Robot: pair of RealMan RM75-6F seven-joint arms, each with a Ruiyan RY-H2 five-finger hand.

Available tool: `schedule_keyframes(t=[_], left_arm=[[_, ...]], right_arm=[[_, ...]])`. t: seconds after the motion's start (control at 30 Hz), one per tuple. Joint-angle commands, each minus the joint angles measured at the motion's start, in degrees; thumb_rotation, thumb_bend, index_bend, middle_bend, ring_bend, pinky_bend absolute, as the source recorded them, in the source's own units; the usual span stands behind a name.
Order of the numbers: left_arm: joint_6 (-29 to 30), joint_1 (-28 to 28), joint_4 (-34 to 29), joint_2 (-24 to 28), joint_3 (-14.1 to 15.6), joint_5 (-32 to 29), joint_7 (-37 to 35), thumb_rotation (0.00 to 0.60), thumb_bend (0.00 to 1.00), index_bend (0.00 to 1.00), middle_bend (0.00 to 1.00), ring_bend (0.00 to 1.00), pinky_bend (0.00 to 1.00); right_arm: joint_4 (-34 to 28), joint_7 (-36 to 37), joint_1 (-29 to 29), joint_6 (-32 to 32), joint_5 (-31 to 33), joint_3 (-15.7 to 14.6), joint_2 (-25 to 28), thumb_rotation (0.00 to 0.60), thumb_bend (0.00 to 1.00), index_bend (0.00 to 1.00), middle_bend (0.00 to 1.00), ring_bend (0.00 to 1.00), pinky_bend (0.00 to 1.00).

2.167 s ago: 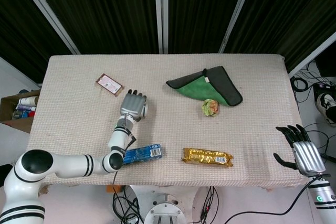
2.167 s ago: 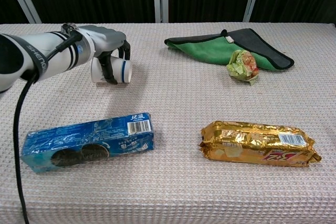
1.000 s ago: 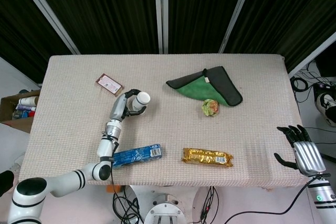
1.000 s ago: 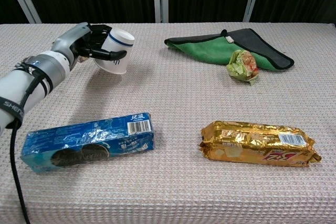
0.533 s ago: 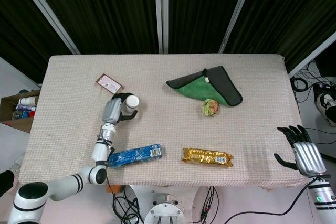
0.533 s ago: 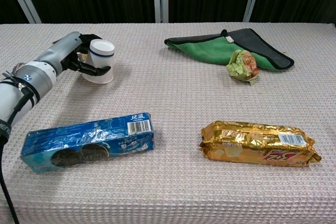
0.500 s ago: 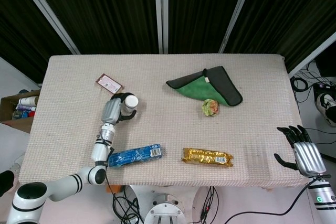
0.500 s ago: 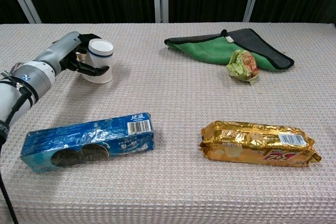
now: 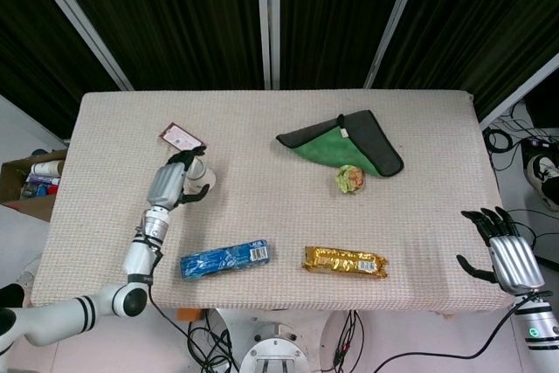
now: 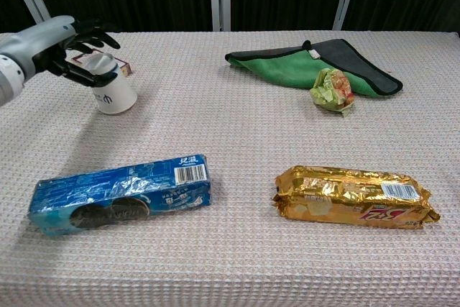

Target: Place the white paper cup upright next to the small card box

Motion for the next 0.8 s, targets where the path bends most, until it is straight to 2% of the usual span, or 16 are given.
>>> schedule_keyframes(t=[0.03,0.17,0.3,0.5,0.67,0.8], left_arm=[[-2.3,1.41,-5.3,4.98,-0.47,-5.72,3.34,0.6,0.33,0.12,0.18,0.12,0.14],[-1.65,2.32,-6.82,6.82,-0.72,-7.47,3.66,0.6,0.32,0.12,0.17,0.12,0.14],[3.55,5.23,-10.39,11.65,1.19,-4.1,6.44,0.6,0.29,0.12,0.17,0.12,0.14],[18.68,12.75,-10.93,16.66,6.08,4.27,12.49,0.6,0.28,0.17,0.17,0.12,0.14],[24.42,19.26,-9.93,21.77,12.37,11.52,10.35,0.6,0.28,0.19,0.17,0.12,0.14],[28.16,23.63,-9.96,24.12,15.87,15.87,7.09,0.6,0.28,0.21,0.18,0.12,0.14]], right_arm=[[0.06,0.13,0.12,0.04,-0.26,-0.04,-0.15,0.6,0.19,0.17,0.21,0.07,0.09],[0.37,0.42,0.09,0.12,-0.36,-0.11,-0.19,0.6,0.19,0.17,0.21,0.07,0.09],[0.22,0.33,-0.23,1.04,-0.23,0.18,0.67,0.6,0.19,0.17,0.21,0.07,0.09],[-0.25,0.2,-0.09,1.32,0.42,0.96,2.47,0.6,0.19,0.17,0.21,0.07,0.09],[-0.55,0.69,0.37,1.38,0.58,1.65,2.87,0.6,0.19,0.17,0.21,0.07,0.09],[-0.84,0.53,0.88,0.95,0.41,1.83,2.56,0.6,0.19,0.17,0.21,0.07,0.09]])
